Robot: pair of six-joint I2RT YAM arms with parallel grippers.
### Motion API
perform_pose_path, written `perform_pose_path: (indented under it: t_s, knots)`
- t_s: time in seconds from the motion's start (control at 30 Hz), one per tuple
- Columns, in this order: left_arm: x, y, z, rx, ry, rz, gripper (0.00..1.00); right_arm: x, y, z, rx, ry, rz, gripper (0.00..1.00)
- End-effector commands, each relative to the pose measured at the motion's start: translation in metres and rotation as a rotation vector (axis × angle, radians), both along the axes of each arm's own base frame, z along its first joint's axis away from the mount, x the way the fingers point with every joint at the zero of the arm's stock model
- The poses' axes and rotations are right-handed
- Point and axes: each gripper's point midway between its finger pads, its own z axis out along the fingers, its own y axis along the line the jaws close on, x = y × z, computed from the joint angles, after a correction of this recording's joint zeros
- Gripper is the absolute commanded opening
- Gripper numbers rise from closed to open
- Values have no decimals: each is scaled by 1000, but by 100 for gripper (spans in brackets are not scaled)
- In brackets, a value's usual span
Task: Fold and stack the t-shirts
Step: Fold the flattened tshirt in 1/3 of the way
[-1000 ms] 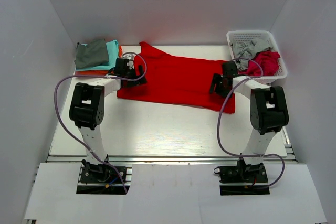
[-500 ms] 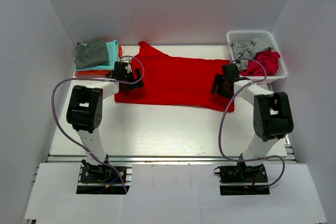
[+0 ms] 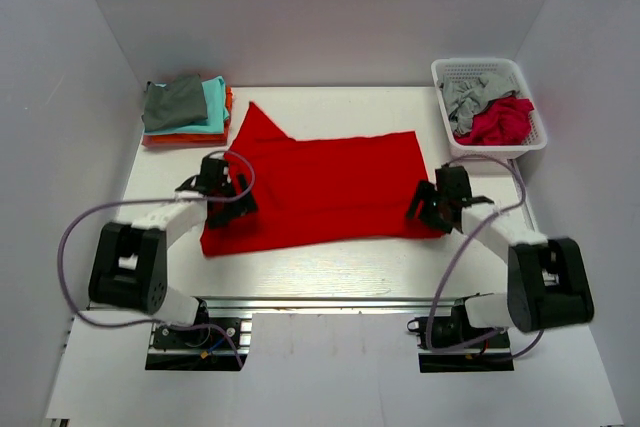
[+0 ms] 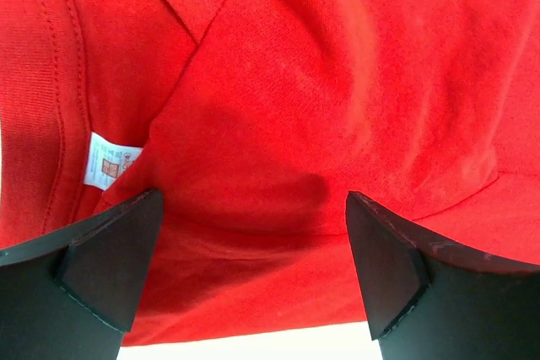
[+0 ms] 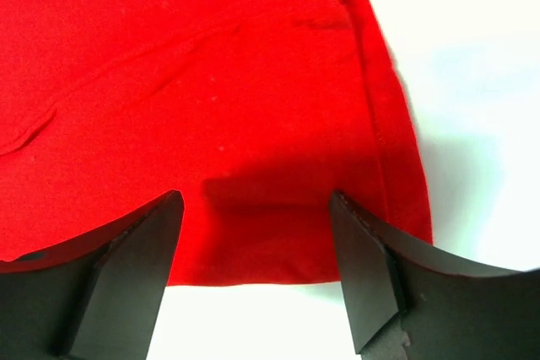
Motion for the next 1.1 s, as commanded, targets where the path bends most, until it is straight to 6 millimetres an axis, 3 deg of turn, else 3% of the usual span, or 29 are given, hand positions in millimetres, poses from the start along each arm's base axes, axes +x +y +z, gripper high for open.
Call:
perform_pose_path:
  t_s: [0.0,0.03,0.1,0.13,0.27,0.37,0.43,0.47,0.53,0.63,0.67,0.83,1.07]
  knots:
    - [-86,19,-9,36,194,119,100,-85,1,-23,48,233,21,76]
    - [-96,23,-4,42,201,138,100,-89,0,-21,35,216,42,76]
    - [-89,21,15,23,126,138,100,-70,4,7,35,58,116,77]
    - [-76,21,36,13,27,135,100,-57,7,25,38,-17,128,90]
    - [-17,1,112,-33,-269,-14,100,-24,24,77,71,-208,231,90]
    - [18,-10,145,-40,-371,-75,100,-13,31,96,99,-291,254,90]
    - [33,-19,129,-11,-316,-145,100,-7,30,98,92,-305,250,90]
    - [47,-26,138,3,-333,-180,100,-8,31,97,93,-303,250,90]
    - [68,-30,120,90,-256,-228,100,-6,31,93,95,-294,245,90]
    - [76,-28,100,193,-177,-283,98,-3,28,85,81,-277,229,90]
    - [75,-33,83,206,-137,-314,93,-3,26,82,72,-269,224,90]
    - [80,-59,62,191,-127,-473,78,-7,24,67,67,-218,214,90]
    - [66,-45,16,271,38,-463,53,-12,18,56,42,-184,199,90]
